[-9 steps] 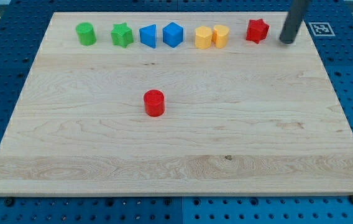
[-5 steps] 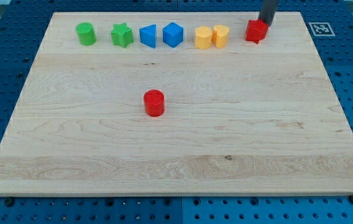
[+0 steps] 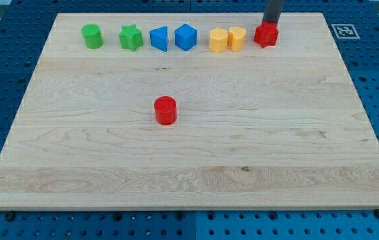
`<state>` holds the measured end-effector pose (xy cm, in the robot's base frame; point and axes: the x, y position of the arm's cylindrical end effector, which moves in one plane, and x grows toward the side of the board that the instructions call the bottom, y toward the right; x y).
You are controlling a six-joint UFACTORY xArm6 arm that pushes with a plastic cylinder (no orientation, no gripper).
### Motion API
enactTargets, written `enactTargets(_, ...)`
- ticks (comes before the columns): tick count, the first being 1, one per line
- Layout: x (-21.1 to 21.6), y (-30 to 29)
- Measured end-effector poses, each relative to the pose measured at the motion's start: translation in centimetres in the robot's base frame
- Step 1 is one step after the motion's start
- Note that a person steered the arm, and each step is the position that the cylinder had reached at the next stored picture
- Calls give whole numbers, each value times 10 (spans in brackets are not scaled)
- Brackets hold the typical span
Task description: Move the red star to the left side slightly
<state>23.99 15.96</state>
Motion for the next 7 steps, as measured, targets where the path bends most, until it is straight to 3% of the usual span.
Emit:
enactTargets(4, -15, -61)
enactTargets(5, -44, -34)
enactTargets(7, -27, 79)
